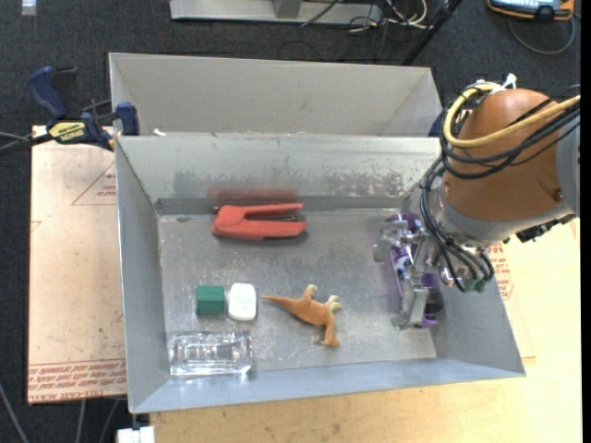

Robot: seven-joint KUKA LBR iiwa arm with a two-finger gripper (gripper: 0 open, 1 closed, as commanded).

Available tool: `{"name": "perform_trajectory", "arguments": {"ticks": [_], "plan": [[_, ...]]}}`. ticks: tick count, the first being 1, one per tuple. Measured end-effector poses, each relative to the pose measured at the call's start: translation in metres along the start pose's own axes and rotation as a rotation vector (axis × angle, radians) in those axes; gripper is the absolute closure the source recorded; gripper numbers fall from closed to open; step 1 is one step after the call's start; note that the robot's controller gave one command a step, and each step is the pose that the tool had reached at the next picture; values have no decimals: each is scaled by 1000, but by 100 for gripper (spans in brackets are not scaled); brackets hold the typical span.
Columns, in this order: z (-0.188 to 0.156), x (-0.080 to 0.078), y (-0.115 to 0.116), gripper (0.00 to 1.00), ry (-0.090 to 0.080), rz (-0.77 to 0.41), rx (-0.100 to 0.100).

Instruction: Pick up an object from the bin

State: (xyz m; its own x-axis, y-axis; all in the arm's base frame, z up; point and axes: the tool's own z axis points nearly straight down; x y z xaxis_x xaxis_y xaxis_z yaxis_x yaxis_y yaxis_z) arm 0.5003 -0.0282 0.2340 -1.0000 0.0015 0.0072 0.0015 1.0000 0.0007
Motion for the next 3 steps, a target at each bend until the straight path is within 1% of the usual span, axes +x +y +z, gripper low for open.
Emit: {"name": "perform_trajectory", "arguments": {"ticks": [1,2,3], "plan": [[-4,-1,0,0,-8,-1,0],[39,-6,37,0,-14,15,1],[72,-13,58,0,-7,-38,-2]]}}
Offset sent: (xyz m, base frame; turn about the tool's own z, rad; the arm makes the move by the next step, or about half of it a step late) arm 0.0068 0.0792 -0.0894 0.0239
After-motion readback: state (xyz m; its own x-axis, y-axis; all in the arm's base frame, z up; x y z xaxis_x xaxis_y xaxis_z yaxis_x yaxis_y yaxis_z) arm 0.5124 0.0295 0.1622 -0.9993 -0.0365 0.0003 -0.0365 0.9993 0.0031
